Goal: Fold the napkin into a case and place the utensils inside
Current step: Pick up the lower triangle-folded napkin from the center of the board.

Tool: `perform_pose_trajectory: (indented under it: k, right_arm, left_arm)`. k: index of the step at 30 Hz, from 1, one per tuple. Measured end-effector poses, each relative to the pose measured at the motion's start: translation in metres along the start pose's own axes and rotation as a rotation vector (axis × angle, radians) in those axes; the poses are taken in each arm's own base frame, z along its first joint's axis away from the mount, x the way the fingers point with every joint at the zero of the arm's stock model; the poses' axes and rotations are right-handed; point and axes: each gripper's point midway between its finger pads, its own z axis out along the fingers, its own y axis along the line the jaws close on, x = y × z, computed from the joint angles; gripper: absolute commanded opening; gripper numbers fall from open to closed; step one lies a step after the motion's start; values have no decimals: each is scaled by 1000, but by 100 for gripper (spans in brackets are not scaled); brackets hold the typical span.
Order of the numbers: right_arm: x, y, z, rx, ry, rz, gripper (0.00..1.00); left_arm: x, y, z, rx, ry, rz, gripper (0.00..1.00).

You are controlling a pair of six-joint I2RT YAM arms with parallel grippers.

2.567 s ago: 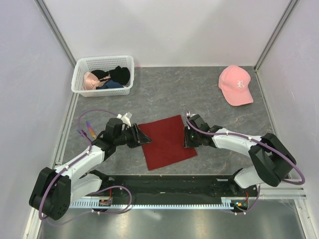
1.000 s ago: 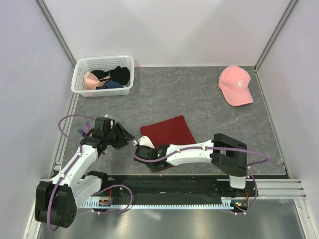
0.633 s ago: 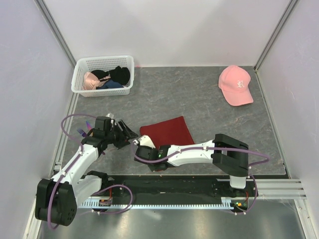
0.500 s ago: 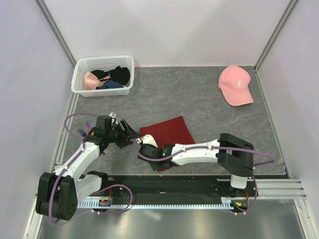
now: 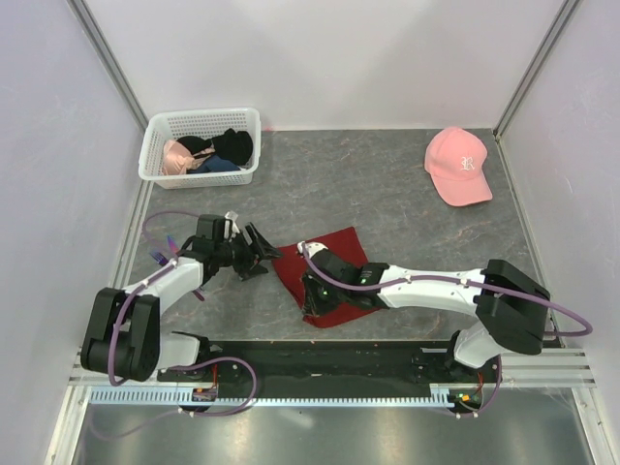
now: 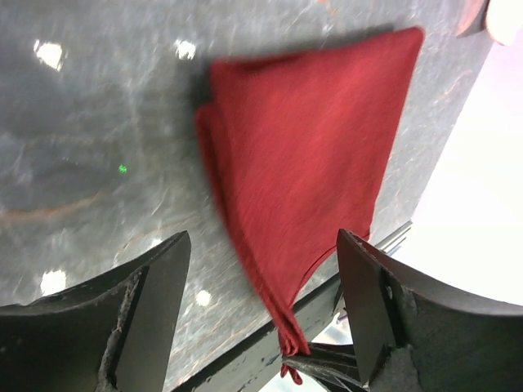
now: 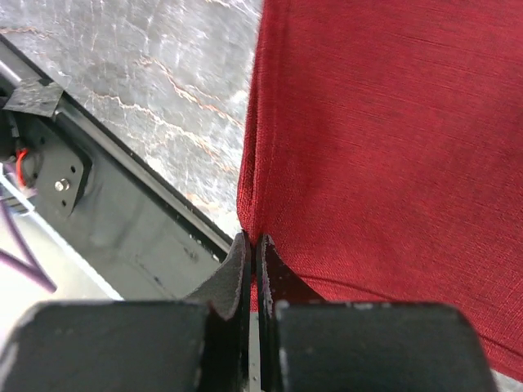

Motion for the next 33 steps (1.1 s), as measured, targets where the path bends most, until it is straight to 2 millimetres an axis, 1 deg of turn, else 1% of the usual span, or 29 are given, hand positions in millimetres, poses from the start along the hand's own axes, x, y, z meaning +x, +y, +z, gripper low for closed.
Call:
perform_pose_trajectory:
  k: [4,7,11,18,22,26,27,30,31,33]
  right_arm:
    - [4,-8,-6,-44,11,55,0]
    - [1,-10,-9,-70,3,83,0]
    - [-6,-5,-16,-106,-18,98,0]
    - [-17,-1,-26,-161,-52,117,0]
    - [-18,-2,-27,-175,-52,129,0]
    - [-19,-3,-28,-184,-50,135,0]
    - [-19,-2,-28,-188,-51,136,0]
    - [-21,-1,-29,-200,-54,140,0]
    - [-22,0,-29,-203,-57,141,0]
    - [-24,1,-30,-214,-60,142,0]
  left_arm:
    - [-10,-4,7,1,-2,0,76]
    - [-14,-4,14,-7,5,-7,74]
    - [-14,1,18,-25,16,-18,74]
    - [-15,3,20,-39,1,-10,74]
    - [-12,4,30,-48,26,-7,74]
    - [-11,3,39,-50,44,-2,72]
    - [-12,2,41,-47,43,2,70]
    - [-16,0,47,-40,37,5,61]
    - [-18,0,48,-41,35,5,55]
    - [-21,1,52,-44,29,6,46]
